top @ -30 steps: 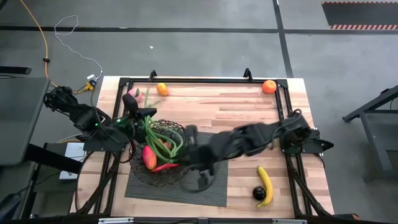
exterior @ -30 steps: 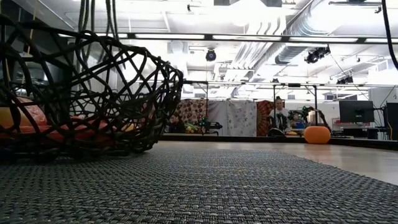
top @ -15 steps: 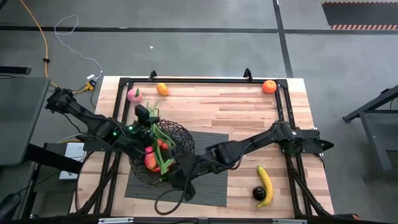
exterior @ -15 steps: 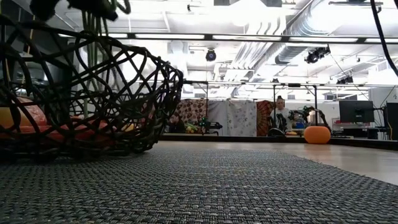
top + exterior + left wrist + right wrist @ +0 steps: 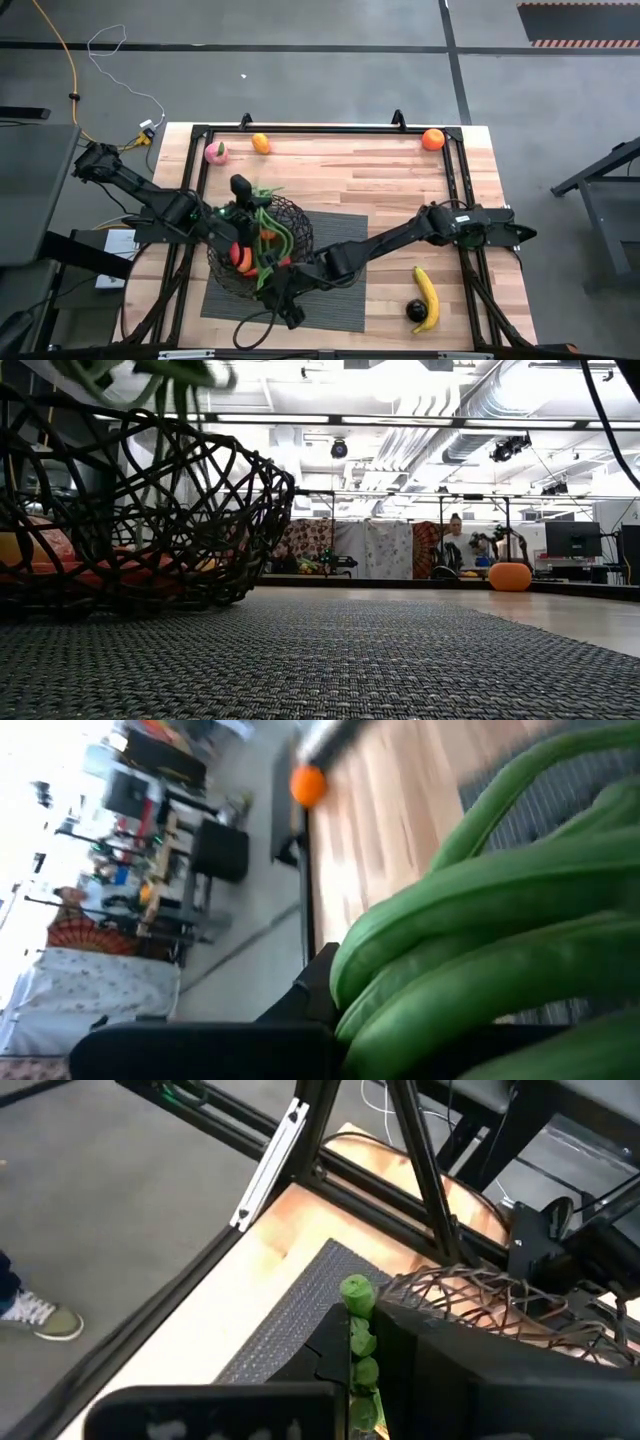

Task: Build produce basket
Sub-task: Put the green string beans into the black wire basket

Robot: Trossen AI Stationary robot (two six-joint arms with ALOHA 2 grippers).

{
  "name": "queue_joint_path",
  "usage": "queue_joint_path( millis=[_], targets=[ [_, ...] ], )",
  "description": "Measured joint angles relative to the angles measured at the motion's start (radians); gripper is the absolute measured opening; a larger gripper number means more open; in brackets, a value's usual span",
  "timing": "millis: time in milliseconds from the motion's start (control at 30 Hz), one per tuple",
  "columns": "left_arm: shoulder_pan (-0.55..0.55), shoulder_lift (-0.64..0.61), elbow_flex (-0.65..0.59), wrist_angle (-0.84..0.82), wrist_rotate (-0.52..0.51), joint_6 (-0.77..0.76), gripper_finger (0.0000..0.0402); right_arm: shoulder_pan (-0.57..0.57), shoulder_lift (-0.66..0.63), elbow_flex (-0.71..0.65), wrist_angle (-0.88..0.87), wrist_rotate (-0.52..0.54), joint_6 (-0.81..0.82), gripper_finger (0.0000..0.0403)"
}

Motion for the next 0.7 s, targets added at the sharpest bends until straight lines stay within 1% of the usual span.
queue_joint_path(
  millis=[67,200,233,300,400,500,567,600,700],
  targets=[
    [0.005,-0.004,0.000,0.111,-0.010,0.054,0.0007,0.000,-0.005,0.000,0.000,0.002,0.000,0.0003],
    [0.035,-0.006,0.000,0.332,-0.023,0.233,0.0007,0.001,-0.017,0.006,0.006,0.028,-0.001,0.0003],
    [0.042,-0.009,0.000,0.373,-0.025,0.247,0.0007,0.001,-0.017,0.013,0.007,0.029,-0.001,0.0003],
    [0.051,-0.024,0.000,0.414,-0.023,0.208,0.0007,0.001,-0.018,0.021,0.009,0.028,0.002,0.0003],
    [0.051,-0.047,0.000,0.479,-0.002,0.078,0.0004,0.002,-0.019,0.021,0.021,0.029,0.019,0.0003],
    [0.051,-0.050,0.000,0.600,0.026,0.073,0.0004,0.002,-0.020,0.022,0.032,0.030,0.026,0.0003],
    [0.049,-0.050,0.000,0.688,0.070,0.102,0.0003,0.002,-0.022,0.023,0.039,0.031,0.022,0.0003],
    [0.046,-0.050,0.000,0.719,0.088,0.093,0.0003,0.002,-0.022,0.023,0.046,0.032,0.022,0.0003],
    [0.037,-0.058,-0.006,0.723,0.076,-0.010,0.0003,0.003,-0.022,0.023,0.054,0.032,0.032,0.0003]
  ],
)
